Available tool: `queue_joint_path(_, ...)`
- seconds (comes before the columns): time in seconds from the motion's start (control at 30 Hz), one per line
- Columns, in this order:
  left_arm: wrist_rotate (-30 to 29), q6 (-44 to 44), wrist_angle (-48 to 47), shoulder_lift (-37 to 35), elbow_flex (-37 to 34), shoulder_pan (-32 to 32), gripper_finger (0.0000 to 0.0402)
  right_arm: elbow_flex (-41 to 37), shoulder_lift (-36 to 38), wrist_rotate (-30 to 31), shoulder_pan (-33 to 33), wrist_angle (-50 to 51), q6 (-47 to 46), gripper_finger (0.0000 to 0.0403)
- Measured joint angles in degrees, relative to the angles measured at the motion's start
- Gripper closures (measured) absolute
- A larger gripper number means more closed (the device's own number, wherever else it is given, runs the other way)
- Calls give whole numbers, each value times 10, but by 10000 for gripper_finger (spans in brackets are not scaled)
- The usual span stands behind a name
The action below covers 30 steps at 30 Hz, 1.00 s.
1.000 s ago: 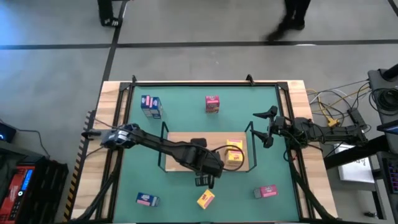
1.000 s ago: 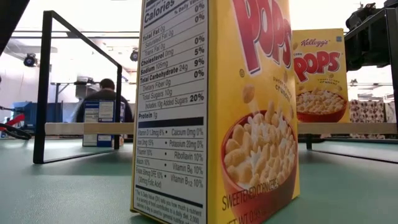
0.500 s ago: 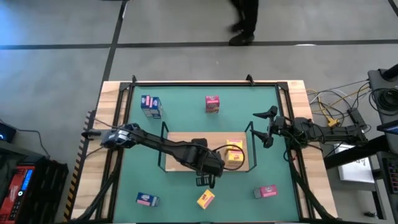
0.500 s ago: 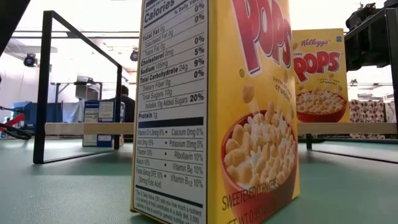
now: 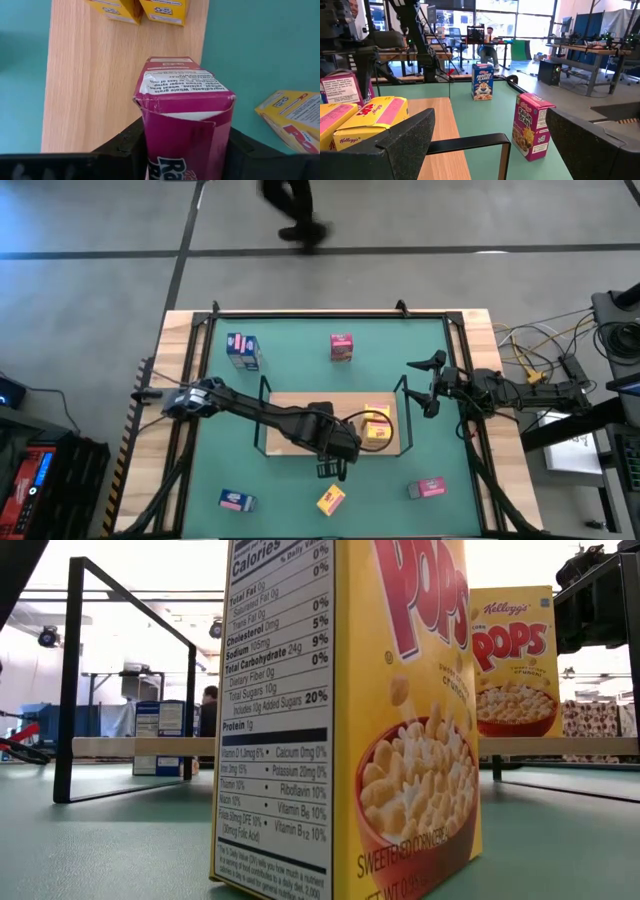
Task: Stack cereal on shelf
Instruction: Put the middle pink cereal box on the shelf
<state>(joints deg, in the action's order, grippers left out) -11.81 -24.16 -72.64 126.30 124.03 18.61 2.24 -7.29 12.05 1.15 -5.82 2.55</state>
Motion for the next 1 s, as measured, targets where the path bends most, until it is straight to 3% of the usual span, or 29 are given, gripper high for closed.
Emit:
queue_joint_path(0.57, 8, 6, 15, 1, -2, -5, 162, 0, 0, 0, 0, 0, 0, 33)
queue_joint_path(1.0, 6, 15, 19, 1, -3, -7, 166, 0, 0, 0, 0, 0, 0, 33)
